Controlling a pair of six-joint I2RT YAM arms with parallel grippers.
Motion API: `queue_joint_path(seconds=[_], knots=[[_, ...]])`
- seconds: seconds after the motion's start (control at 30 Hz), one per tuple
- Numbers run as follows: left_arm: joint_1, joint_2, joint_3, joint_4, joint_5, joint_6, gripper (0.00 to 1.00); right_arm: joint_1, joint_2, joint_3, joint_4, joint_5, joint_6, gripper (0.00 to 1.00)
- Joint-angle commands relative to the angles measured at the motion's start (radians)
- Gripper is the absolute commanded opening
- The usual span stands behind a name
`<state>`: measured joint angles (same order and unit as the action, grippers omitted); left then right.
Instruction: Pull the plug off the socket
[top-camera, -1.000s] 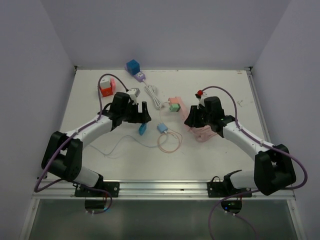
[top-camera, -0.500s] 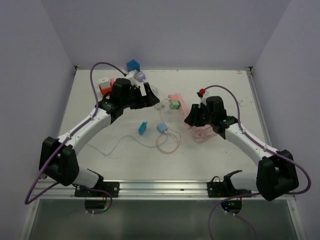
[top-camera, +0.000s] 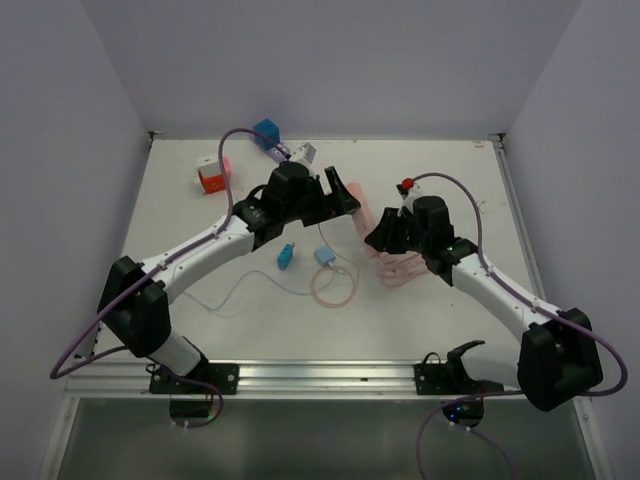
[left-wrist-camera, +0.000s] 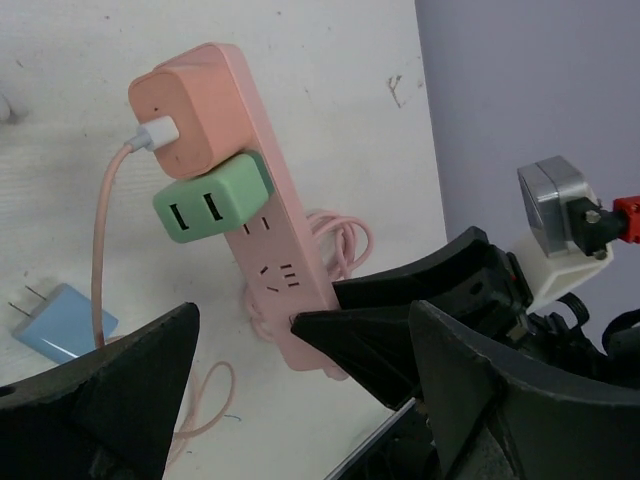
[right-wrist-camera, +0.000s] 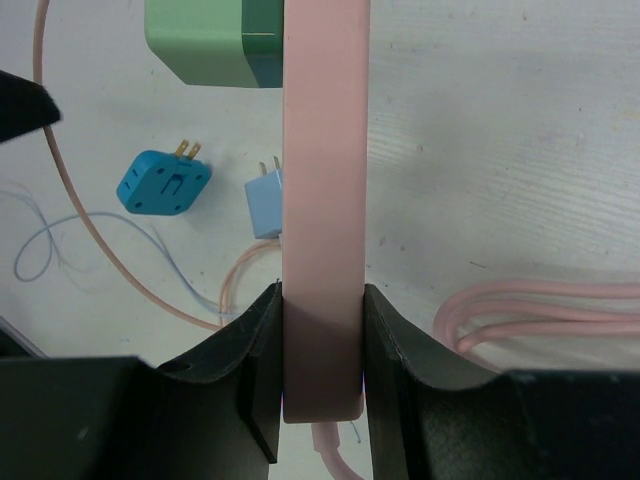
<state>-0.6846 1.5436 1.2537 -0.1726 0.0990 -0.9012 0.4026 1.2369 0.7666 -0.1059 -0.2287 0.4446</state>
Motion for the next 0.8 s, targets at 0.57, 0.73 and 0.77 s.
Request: queue_joint_path(seconds=[0.57,0.73,0.77], knots=[[-0.015,0.156,-0.002,0.128,-0.153,-0.173,0.86,0.038,-0.123,-0.079,0.222,-0.034,0.143,0.0],[-0.015,0.171,-0.008,0.15,-0.148,-0.176,0.74,0.039,-0.128,-0.084,0.221,-0.032,0.143,0.0],[-0.016,0.173,-0.008,0.154,-0.145,-0.176,0.7,0.039,-0.128,-0.087,0.221,-0.032,0.143,0.0]])
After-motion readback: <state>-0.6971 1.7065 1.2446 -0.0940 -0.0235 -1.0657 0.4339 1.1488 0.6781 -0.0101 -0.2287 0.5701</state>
